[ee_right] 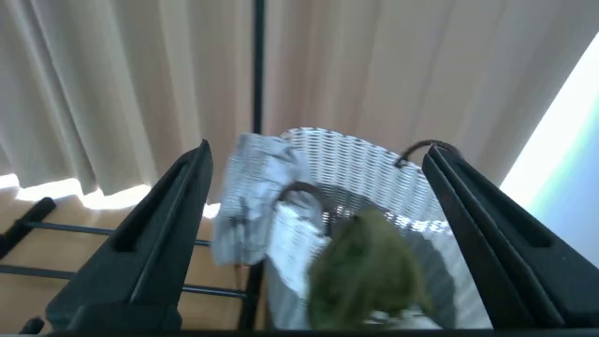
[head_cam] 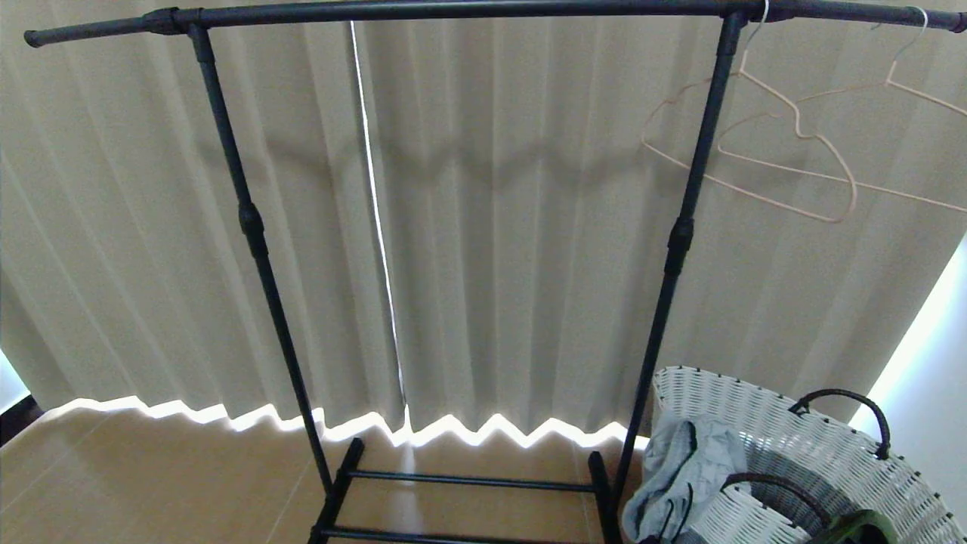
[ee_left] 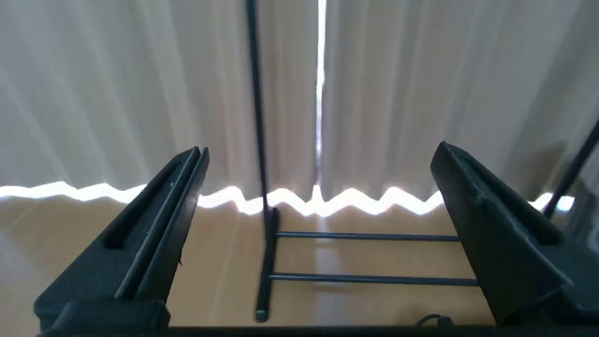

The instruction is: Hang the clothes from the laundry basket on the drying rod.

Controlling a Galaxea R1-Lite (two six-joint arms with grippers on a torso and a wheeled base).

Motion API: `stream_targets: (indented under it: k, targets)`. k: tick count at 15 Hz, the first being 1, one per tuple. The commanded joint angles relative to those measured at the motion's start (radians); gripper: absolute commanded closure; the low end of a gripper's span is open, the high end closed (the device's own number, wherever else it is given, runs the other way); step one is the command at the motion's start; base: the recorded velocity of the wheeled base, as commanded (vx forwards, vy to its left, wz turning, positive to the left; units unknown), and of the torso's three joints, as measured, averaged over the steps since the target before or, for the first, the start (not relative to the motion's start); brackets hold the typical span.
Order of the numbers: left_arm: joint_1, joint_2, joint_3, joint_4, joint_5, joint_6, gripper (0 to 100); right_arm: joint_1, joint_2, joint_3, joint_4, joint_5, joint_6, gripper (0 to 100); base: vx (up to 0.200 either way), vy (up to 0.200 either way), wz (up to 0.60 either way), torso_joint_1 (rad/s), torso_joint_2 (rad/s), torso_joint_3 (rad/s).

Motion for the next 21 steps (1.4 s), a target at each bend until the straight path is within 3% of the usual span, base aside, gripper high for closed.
stream_targets:
  k: [1,5,13,15,18,21]
  targets:
    - [0.000,0.002,0.000,0.000,0.000,0.000,0,0.000,0.000,0.000,0.000,0.000,0.000,0,0.000,-0.200,0.00,0.002,0.00,0.002]
    - [0.000,0.003,0.000,0.001,-0.001,-0.006,0,0.000,0.000,0.000,0.000,0.000,-0.002,0,0.000,-0.200,0.00,0.001,0.00,0.004]
    - [0.002,0.002,0.000,0.001,0.000,-0.009,0,0.000,0.000,0.000,-0.001,-0.002,-0.011,0,0.000,0.000,0.00,0.000,0.00,0.000]
    - [0.002,0.000,0.000,0.001,0.000,-0.009,0,0.005,0.013,-0.078,0.002,0.013,-0.086,0,0.000,0.000,0.00,0.000,0.00,0.000]
    - [0.002,0.000,0.000,0.001,0.002,-0.009,0,0.055,0.242,-0.233,0.168,0.009,-0.226,0,0.000,0.000,0.00,0.000,0.00,0.000]
    - [0.002,0.000,0.000,0.001,0.005,-0.015,0,0.052,0.495,-0.227,0.187,-0.016,-0.238,0,0.000,0.000,0.00,0.000,0.00,0.000]
